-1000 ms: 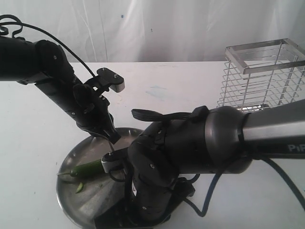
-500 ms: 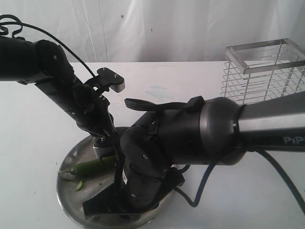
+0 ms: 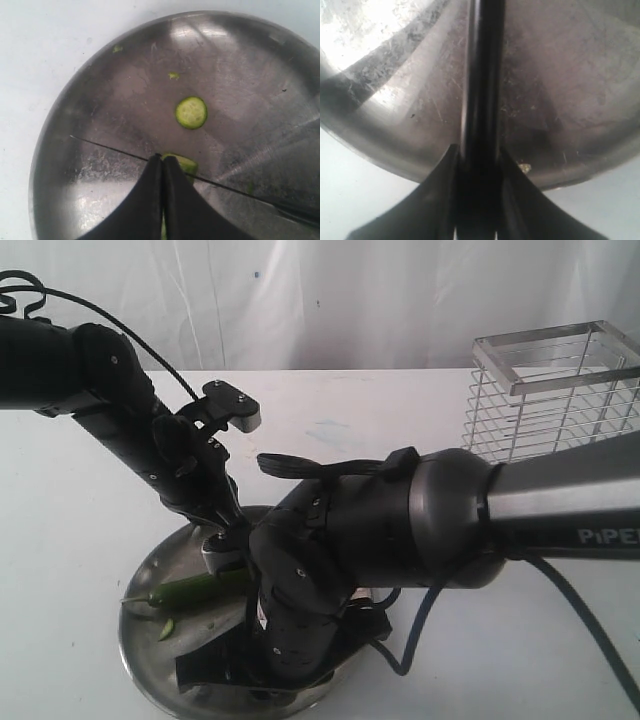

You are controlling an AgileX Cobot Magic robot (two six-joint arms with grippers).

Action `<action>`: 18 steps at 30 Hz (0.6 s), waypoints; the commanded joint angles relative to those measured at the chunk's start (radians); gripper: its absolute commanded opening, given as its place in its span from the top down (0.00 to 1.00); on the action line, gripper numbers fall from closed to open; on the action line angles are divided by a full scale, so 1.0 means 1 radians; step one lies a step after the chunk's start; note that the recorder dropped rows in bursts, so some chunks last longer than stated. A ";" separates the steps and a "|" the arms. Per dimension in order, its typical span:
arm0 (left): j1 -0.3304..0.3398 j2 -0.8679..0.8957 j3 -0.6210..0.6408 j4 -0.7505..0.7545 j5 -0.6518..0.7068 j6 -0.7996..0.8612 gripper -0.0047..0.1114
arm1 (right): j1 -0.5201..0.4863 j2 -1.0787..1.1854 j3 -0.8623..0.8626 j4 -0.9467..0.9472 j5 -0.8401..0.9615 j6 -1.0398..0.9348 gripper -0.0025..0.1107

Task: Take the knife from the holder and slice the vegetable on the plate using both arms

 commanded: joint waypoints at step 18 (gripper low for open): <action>0.001 0.006 0.000 -0.012 -0.046 0.002 0.96 | -0.027 0.007 -0.039 -0.007 0.065 -0.076 0.98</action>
